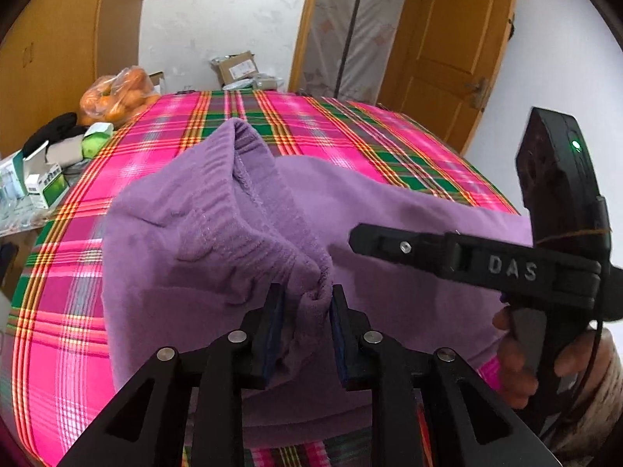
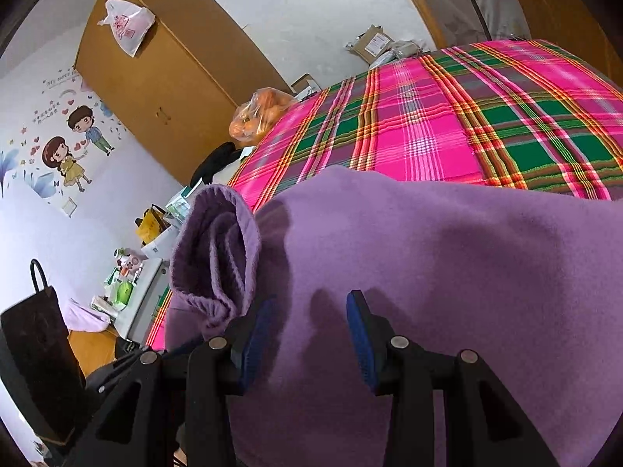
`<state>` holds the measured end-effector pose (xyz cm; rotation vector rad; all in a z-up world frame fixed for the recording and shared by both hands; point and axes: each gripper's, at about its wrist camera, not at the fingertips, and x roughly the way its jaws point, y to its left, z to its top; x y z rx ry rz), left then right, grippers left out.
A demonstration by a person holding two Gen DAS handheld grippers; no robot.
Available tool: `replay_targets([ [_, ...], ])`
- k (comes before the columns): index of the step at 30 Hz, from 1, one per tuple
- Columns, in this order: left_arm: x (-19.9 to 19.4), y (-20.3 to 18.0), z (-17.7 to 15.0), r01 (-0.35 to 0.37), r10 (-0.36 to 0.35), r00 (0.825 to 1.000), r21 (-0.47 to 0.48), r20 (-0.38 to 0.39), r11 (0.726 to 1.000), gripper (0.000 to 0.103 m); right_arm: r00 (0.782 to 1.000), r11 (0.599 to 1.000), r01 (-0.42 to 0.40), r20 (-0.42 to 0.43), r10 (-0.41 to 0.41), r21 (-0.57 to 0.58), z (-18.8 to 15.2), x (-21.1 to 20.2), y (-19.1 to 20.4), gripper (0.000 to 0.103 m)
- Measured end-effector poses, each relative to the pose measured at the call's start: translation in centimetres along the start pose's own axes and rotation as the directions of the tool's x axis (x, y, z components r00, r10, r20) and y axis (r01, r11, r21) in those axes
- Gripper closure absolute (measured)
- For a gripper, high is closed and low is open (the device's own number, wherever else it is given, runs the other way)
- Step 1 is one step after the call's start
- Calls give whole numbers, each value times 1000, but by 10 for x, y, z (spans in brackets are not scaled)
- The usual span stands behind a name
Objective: Fold clothes
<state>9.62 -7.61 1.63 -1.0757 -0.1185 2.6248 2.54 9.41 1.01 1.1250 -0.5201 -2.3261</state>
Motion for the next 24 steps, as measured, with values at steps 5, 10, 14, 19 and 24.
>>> replay_targets([
  [5,-1,-12,-10,53,-52,998,55,-19,997,76,1000,1000,-10,4,10,14,2,-1,-2,62],
  [10,-3,-12,-15,77,-75,997,70,-32,995,76,999,998,-53,6,53,23,5,1,-4,62],
  [14,-9,-1,-21,164,-163,985,10,-58,986,76,986,984,-168,11,167,59,8,1,-7,57],
  [19,-20,12,-29,177,-179,983,-43,-49,983,76,973,973,-231,-19,232,16,9,7,5,49],
  [24,-34,28,-29,172,-174,985,-108,-10,979,76,979,979,-194,-79,189,-58,7,21,26,49],
])
